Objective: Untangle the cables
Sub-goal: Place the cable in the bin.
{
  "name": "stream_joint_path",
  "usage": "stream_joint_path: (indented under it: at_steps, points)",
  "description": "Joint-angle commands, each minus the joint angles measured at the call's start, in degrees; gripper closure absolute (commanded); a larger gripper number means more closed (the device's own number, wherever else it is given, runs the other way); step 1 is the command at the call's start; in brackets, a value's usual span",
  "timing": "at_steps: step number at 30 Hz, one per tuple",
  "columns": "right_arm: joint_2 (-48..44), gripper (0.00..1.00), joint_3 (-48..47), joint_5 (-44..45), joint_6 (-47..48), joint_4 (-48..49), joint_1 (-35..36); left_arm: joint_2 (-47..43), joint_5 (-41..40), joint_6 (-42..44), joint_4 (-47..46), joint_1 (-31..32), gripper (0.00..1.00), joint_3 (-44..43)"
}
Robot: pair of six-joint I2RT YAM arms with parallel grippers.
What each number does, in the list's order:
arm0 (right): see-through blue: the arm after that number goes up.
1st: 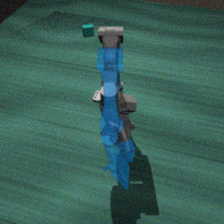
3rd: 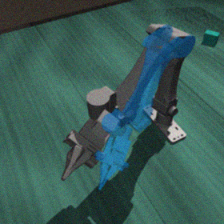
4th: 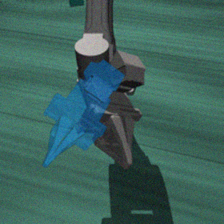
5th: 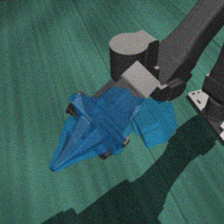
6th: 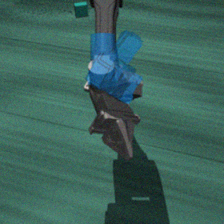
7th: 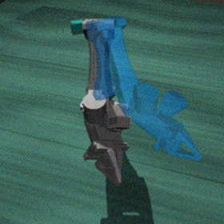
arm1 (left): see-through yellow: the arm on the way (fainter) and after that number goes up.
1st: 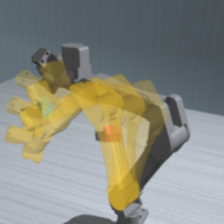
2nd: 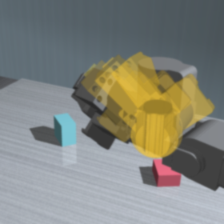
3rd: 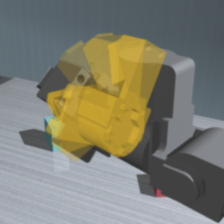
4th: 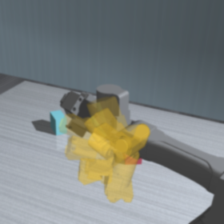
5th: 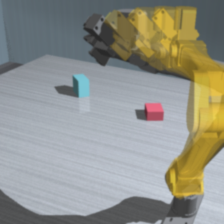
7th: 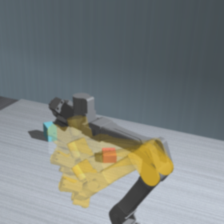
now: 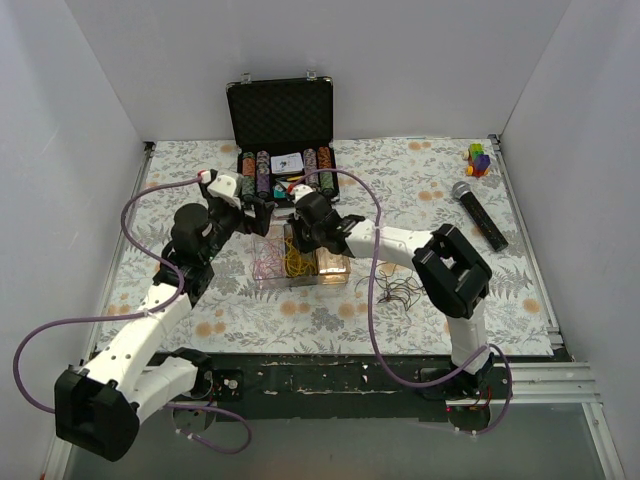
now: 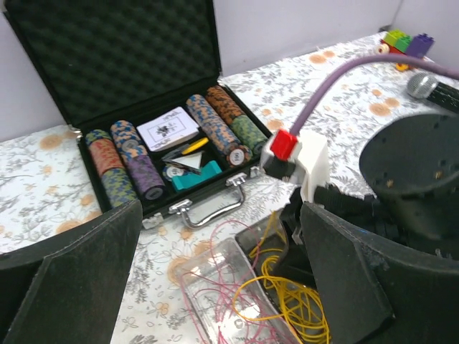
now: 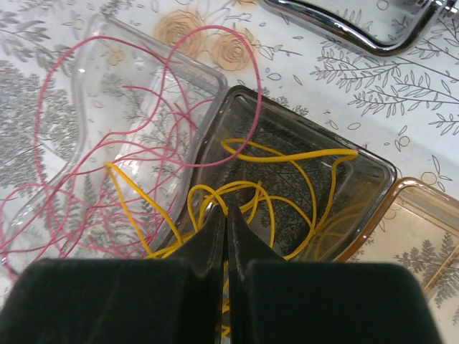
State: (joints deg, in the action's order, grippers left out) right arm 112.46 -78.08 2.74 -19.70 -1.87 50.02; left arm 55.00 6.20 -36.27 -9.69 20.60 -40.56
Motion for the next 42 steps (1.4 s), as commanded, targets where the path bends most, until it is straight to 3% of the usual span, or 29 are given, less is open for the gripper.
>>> stream_joint_path:
  at_steps: [1,9,14,19,22,28,34,38,42]
  points:
    - [3.02,0.99,-4.53,7.45,-0.86,-7.00,1.13,0.10,-0.92,-0.56,2.31,-2.75,0.07,-4.00]
    - [6.02,0.99,-9.80,8.59,-1.21,-12.10,1.13,-0.16,-1.80,2.96,4.15,-3.90,0.07,-6.03]
    - [0.31,0.76,-10.77,7.19,0.63,-10.61,1.05,-1.21,-1.54,4.19,5.65,-3.99,0.07,-6.99]
    - [-1.72,0.45,-14.72,6.40,2.04,-13.68,1.13,-2.53,-0.22,4.89,6.88,-3.99,0.06,-7.26]
    - [-2.07,0.34,-15.43,7.36,2.47,-15.35,1.04,-2.97,0.39,5.33,7.41,-3.99,0.06,-7.43]
    - [-6.81,0.34,-13.85,7.89,2.74,-15.45,-0.53,-3.76,1.71,7.70,7.76,-3.99,0.06,-7.17]
    - [-14.54,0.30,-10.17,10.87,1.87,-18.60,-6.68,-4.29,5.31,10.08,8.02,-3.99,0.05,-6.12]
    - [-19.99,0.21,-1.84,14.39,-1.82,-24.32,-12.39,-4.64,7.16,10.43,8.99,-3.99,0.04,-6.55]
    - [-27.89,0.15,11.35,16.77,-3.49,-25.37,-12.84,-4.73,9.27,11.84,11.71,-3.99,0.03,-7.34]
